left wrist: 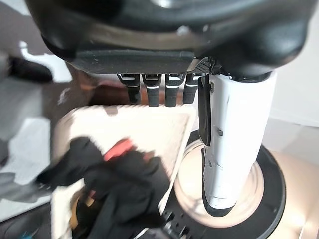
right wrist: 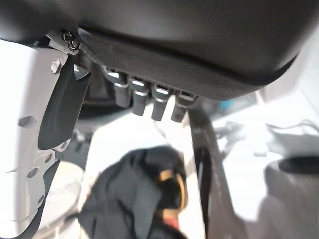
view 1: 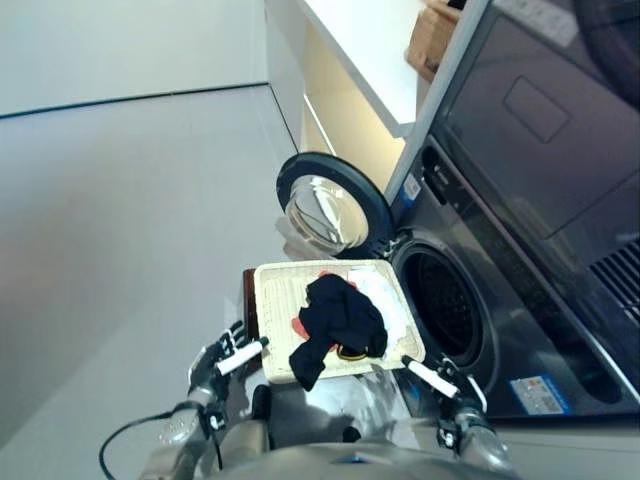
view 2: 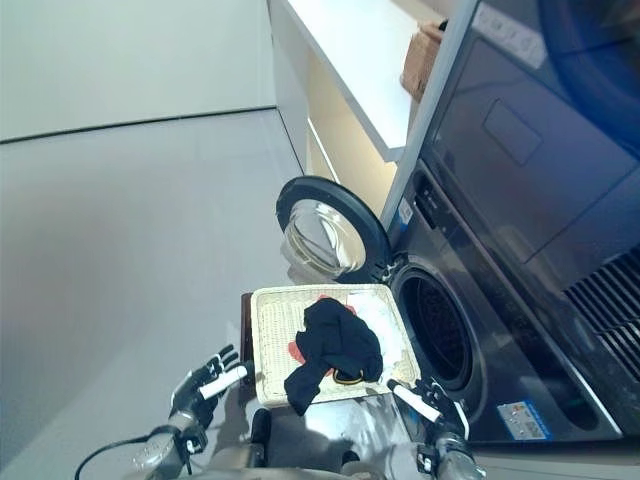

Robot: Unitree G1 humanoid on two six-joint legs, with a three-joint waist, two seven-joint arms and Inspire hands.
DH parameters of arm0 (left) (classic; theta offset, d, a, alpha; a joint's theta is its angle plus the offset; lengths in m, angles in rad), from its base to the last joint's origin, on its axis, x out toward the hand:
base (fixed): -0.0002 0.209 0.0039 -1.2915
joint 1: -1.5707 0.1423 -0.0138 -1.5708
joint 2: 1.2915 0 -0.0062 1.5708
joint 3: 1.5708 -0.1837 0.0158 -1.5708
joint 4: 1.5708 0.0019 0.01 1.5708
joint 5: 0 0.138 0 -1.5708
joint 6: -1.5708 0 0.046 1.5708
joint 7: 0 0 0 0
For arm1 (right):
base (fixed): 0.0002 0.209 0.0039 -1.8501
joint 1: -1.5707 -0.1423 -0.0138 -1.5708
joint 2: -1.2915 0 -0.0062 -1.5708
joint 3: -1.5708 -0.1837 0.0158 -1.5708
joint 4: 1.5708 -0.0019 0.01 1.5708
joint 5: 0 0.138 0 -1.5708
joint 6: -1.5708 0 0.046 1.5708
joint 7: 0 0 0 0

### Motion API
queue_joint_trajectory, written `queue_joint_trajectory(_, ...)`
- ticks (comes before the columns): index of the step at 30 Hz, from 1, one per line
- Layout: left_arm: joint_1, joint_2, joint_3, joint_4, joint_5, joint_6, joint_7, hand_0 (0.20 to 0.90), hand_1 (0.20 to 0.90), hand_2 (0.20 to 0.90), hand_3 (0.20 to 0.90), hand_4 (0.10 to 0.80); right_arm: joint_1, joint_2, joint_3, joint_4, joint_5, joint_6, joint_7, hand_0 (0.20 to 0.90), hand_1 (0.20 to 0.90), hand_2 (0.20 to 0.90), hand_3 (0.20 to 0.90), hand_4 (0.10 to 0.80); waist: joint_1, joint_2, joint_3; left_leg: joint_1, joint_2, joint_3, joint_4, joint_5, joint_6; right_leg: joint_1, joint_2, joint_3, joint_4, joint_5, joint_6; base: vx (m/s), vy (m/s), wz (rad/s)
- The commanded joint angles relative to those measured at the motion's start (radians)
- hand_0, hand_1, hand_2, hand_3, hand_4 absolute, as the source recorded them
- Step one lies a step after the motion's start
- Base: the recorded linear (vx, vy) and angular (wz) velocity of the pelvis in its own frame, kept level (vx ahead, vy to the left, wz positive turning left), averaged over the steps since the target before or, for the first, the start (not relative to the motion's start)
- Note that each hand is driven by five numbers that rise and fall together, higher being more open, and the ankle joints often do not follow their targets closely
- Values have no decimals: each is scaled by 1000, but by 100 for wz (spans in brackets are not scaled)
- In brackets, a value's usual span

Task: Pick up the clothes and place them into the washing machine

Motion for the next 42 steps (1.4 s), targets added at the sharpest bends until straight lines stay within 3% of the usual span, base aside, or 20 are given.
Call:
queue_joint_trajectory(1, -7, 42, 34, -93, 10, -110, 13, 900, 900, 900, 900, 800, -80, -39, 13, -56, -45, -64, 0, 900, 900, 900, 900, 800, 24, -16, -63, -103, 53, -18, 47, 14, -88, 53, -17, 18, 31, 84, 65, 164, 165, -42)
queue_joint_trajectory(5, -13, 45, 43, -90, 8, -117, 25, 900, 900, 900, 900, 800, -85, -30, 16, -52, -55, -56, 3, 900, 900, 900, 900, 800, 18, -29, -82, -102, 16, 2, 67, -28, -69, 60, -60, -2, 19, 182, 85, 169, 147, -14)
queue_joint_trajectory(7, -14, 37, 45, -78, -3, -115, 33, 900, 900, 900, 900, 800, -90, -31, 20, -60, -50, -56, 4, 900, 900, 900, 900, 800, 17, -31, -87, -98, -7, 7, 86, -58, -56, 45, -82, -4, 55, 262, 96, 128, 123, -1)
queue_joint_trajectory(10, -14, 36, 46, -83, -8, -113, 36, 900, 900, 900, 900, 800, -97, -39, 19, -73, -48, -57, 2, 900, 900, 900, 900, 800, 16, -25, -83, -83, -20, 4, 89, -73, -42, 23, -83, 2, 114, 308, 91, 66, 76, 0)
queue_joint_trajectory(12, -12, 43, 48, -103, -6, -110, 35, 900, 900, 900, 900, 800, -104, -47, 22, -90, -50, -59, 1, 900, 900, 900, 900, 800, 9, -11, -64, -69, -25, -10, 99, -91, -23, -18, -61, 17, 215, 332, 75, 70, 109, 0)
queue_joint_trajectory(15, -19, 47, 55, -105, 2, -110, 44, 900, 900, 900, 900, 800, -110, -49, 21, -105, -54, -62, -3, 900, 900, 900, 900, 800, -2, 7, -38, -27, -29, -17, 85, -103, -14, -80, -67, -37, 244, 306, 55, 102, 64, -4)
queue_joint_trajectory(17, -36, 43, 53, -112, -14, -119, 45, 900, 900, 900, 900, 800, -114, -57, 22, -115, -52, -66, -7, 900, 900, 900, 900, 800, -13, 21, -10, 1, -6, -28, 66, -118, -36, -171, -74, -104, 107, 191, 50, 121, -77, 2)
queue_joint_trajectory(19, -45, 40, 52, -112, -18, -121, 48, 900, 900, 900, 900, 800, -115, -57, 23, -119, -58, -66, -13, 900, 900, 900, 900, 800, -27, 21, 13, 18, 3, -44, 66, -128, -49, -199, -83, -120, 55, 187, 56, 127, -173, -17)
queue_joint_trajectory(21, -51, 36, 56, -117, -35, -120, 55, 900, 900, 900, 900, 800, -110, -59, 24, -136, -72, -61, -23, 900, 900, 900, 900, 800, -43, -3, 45, 59, 30, -54, 56, -145, -82, -257, -102, -154, -43, 234, 81, 160, -256, 13)
queue_joint_trajectory(22, -51, 36, 56, -118, -35, -120, 55, 900, 900, 900, 900, 800, -110, -59, 24, -137, -73, -61, -23, 900, 900, 900, 900, 800, -44, -1, 47, 62, 32, -55, 56, -147, -83, -254, -100, -156, -44, 234, 81, 147, -230, 46)
queue_joint_trajectory(23, -47, 29, 48, -114, -32, -113, 52, 900, 900, 900, 900, 800, -94, -60, 18, -135, -82, -59, -23, 900, 900, 900, 900, 800, -46, -21, 49, 70, 42, -73, 62, -155, -100, -249, -103, -171, -29, 231, 84, 107, -144, 40)
queue_joint_trajectory(26, -49, 19, 40, -96, -34, -111, 51, 900, 900, 900, 900, 800, -95, -65, 26, -119, -97, -59, -27, 900, 900, 900, 900, 800, -43, -30, 46, 81, 67, -90, 48, -147, -112, -241, -82, -177, -4, 217, 77, 134, -254, 63)
queue_joint_trajectory(27, -52, 7, 25, -93, -39, -107, 35, 900, 900, 900, 900, 800, -86, -76, 19, -104, -117, -60, -26, 900, 900, 900, 900, 800, -43, -26, 34, 86, 97, -108, 23, -130, -129, -220, -66, -206, -11, 194, 68, 157, -238, 76)
queue_joint_trajectory(31, -48, 5, -6, -122, -29, -101, 22, 900, 900, 900, 900, 800, -81, -87, -1, -98, -104, -70, -40, 900, 900, 900, 900, 800, -48, -5, 9, 95, 136, -124, -1, -117, -145, -196, -46, -244, 9, 150, 54, 153, -182, 52)
queue_joint_trajectory(34, -49, 8, -9, -135, -21, -101, 20, 900, 900, 900, 900, 800, -86, -90, -3, -102, -103, -73, -37, 900, 900, 900, 900, 800, -48, 0, 8, 79, 138, -125, 60, -140, -149, -189, -38, -245, 26, 123, 41, 74, -85, 13)
queue_joint_trajectory(35, -57, 11, -14, -139, -18, -103, 17, 900, 900, 900, 900, 800, -96, -100, 2, -102, -106, -80, -35, 900, 900, 900, 900, 800, -42, -7, 27, 34, 117, -129, 172, -150, -155, -174, -45, -249, 28, 123, 31, -9, -30, 7)
queue_joint_trajectory(37, -57, 13, -16, -145, -25, -104, 13, 900, 900, 900, 900, 800, -103, -106, 8, -99, -113, -83, -37, 900, 900, 900, 900, 800, -40, -4, 31, 25, 127, -130, 132, -128, -156, -168, -44, -256, 20, 121, 35, -16, 12, 13)
queue_joint_trajectory(39, -59, 11, -25, -151, -25, -105, 22, 900, 900, 900, 900, 800, -118, -121, 3, -105, -115, -84, -57, 900, 900, 900, 900, 800, -34, 5, 27, -20, 148, -132, 58, -65, -163, -161, -55, -255, 2, 125, 50, 7, 88, 16)
queue_joint_trajectory(40, -59, 11, -25, -151, -25, -105, 22, 900, 900, 900, 900, 800, -118, -121, 3, -105, -115, -84, -57, 900, 900, 900, 900, 800, -34, 5, 26, -20, 148, -132, 58, -65, -163, -161, -55, -255, 2, 125, 51, 61, 133, 6)
queue_joint_trajectory(42, -62, 23, -26, -156, -12, -107, 21, 900, 900, 900, 900, 800, -144, -122, -18, -103, -122, -84, -73, 900, 900, 900, 900, 800, -40, 18, 20, -13, 143, -77, 45, -83, -151, -173, -76, -249, 14, 127, 65, 76, 136, 1)
